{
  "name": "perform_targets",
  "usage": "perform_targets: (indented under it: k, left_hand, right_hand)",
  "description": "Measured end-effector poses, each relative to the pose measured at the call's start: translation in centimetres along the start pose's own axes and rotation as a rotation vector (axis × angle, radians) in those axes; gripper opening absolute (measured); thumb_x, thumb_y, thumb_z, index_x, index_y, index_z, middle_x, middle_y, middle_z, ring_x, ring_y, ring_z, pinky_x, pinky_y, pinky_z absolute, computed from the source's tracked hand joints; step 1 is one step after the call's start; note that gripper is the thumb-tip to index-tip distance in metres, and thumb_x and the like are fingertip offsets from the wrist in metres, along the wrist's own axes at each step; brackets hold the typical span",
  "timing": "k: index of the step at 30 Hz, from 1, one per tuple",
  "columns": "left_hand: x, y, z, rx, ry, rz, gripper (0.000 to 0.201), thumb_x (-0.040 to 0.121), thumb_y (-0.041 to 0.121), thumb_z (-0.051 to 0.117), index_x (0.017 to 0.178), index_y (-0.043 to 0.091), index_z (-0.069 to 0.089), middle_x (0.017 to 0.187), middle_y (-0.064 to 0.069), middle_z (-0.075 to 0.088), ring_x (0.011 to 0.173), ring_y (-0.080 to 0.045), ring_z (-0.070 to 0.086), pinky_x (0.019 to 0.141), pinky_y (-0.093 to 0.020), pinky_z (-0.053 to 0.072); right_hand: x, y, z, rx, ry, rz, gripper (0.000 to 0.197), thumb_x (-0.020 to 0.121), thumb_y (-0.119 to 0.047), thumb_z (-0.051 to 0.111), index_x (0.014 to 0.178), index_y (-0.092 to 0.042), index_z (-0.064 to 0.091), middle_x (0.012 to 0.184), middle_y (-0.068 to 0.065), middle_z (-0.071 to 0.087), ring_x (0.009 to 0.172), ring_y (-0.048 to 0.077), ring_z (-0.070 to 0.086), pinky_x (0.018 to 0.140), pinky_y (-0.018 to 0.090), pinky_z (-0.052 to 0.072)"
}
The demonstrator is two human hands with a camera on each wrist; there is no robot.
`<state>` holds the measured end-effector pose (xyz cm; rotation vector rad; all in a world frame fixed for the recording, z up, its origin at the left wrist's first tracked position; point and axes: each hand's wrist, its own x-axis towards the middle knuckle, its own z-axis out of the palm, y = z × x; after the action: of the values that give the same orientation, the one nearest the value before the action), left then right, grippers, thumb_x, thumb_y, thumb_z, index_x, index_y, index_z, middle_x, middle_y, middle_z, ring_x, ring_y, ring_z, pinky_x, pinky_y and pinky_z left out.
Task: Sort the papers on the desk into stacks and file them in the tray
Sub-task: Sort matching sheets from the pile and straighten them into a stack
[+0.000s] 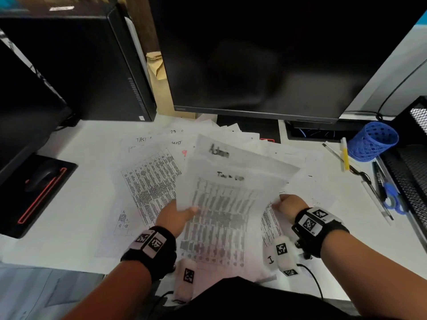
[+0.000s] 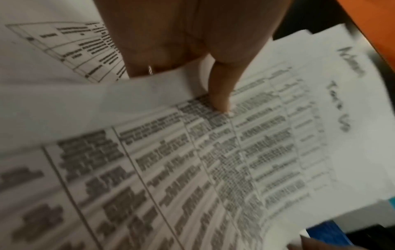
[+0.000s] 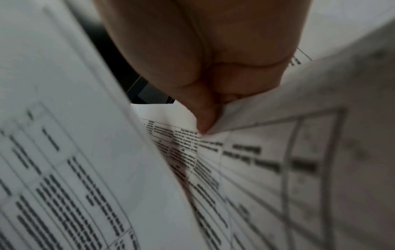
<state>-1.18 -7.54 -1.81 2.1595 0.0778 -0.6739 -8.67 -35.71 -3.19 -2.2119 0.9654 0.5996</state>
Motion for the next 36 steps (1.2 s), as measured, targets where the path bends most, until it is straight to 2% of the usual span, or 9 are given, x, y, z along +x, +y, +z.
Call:
perform_targets:
  k: [4,7,11,13,17,21,27,31,36]
  left_hand:
    - [0.4,0.4,-1.4,-0.070,0.194,-0.095,0.024,0.090,0.020,0.060,0.111,0.009,0.054,0.099,-0.006,0.054,0.100,-0.023,0.055,0.079,-0.027,0.040]
    - [0.9,0.1,-1.5,-0.116,0.216,-0.177,0.054,0.090,0.027,0.060,0.133,-0.002,0.043,0.132,-0.018,0.052,0.120,-0.032,0.049,0.095,-0.035,0.040]
    - [1.8,-0.6,-0.7,-0.150,0.207,-0.157,0.042,0.090,0.023,0.060,0.125,0.002,0.050,0.099,-0.007,0.060,0.092,-0.021,0.050,0.076,-0.025,0.043]
    - [2.2,-1.0,-0.3,-0.108,0.160,-0.134,0.035,0.090,0.028,0.060,0.118,0.009,0.054,0.108,-0.005,0.062,0.093,-0.023,0.054,0.078,-0.028,0.041]
    - [2.2,-1.2,0.6,-0.035,0.104,-0.129,0.020,0.091,0.028,0.059,0.094,0.011,0.048,0.078,-0.001,0.050,0.066,-0.015,0.046,0.059,-0.026,0.032]
    - [1.8,-0.8,0.8,-0.030,0.019,-0.109,0.034,0.091,0.024,0.059,0.121,0.016,0.048,0.104,0.000,0.056,0.092,-0.019,0.052,0.078,-0.026,0.037]
    - [1.5,-0.5,-0.1,-0.105,-0.073,-0.100,0.047,0.084,0.033,0.067,0.127,0.023,0.050,0.115,0.001,0.059,0.109,-0.020,0.056,0.092,-0.030,0.041]
    - [1.2,1.3,-0.8,-0.238,-0.076,-0.054,0.073,0.077,0.037,0.073,0.139,0.027,0.037,0.124,0.003,0.058,0.112,-0.020,0.056,0.099,-0.040,0.041]
    - [1.0,3.5,-1.1,-0.191,-0.041,0.005,0.092,0.071,0.050,0.072,0.146,0.029,0.024,0.146,0.001,0.038,0.131,-0.026,0.040,0.106,-0.047,0.032]
  right_hand:
    - [-0.1,0.1,0.0,0.029,-0.003,-0.001,0.030,0.096,-0.018,0.047,0.121,-0.004,0.056,0.124,0.013,0.060,0.113,0.029,0.055,0.090,0.030,0.043]
    - [-0.3,0.4,0.3,0.166,-0.013,-0.040,0.023,0.095,-0.019,0.051,0.114,-0.011,0.059,0.114,0.009,0.064,0.096,0.028,0.061,0.082,0.033,0.050]
    - [-1.1,-0.2,0.8,0.203,-0.042,-0.047,0.028,0.096,-0.019,0.046,0.122,-0.012,0.057,0.112,0.009,0.065,0.091,0.025,0.061,0.078,0.031,0.050]
    - [-1.7,-1.1,1.0,0.176,-0.043,-0.019,0.033,0.099,-0.019,0.039,0.127,-0.008,0.051,0.121,0.014,0.059,0.103,0.026,0.058,0.081,0.030,0.045]
    - [-3.1,-2.3,1.3,0.172,-0.087,-0.031,0.049,0.099,-0.040,0.037,0.132,-0.004,0.045,0.132,0.018,0.053,0.125,0.031,0.048,0.099,0.035,0.039]
    - [-2.9,-1.8,2.3,0.225,-0.068,-0.078,0.043,0.088,-0.027,0.064,0.127,-0.013,0.053,0.128,0.007,0.061,0.117,0.025,0.057,0.097,0.032,0.043]
    - [-3.1,-0.9,1.5,0.560,-0.012,-0.030,0.032,0.086,-0.008,0.065,0.116,-0.018,0.059,0.108,0.003,0.068,0.083,0.018,0.063,0.068,0.019,0.051]
    - [-3.7,-1.2,0.6,0.606,0.000,-0.087,0.042,0.085,-0.015,0.066,0.126,-0.017,0.055,0.119,0.004,0.066,0.108,0.024,0.061,0.101,0.045,0.045]
    - [-4.1,-1.6,-0.1,0.696,0.022,-0.129,0.039,0.088,-0.012,0.062,0.126,-0.016,0.056,0.118,0.000,0.064,0.110,0.021,0.058,0.104,0.041,0.041]
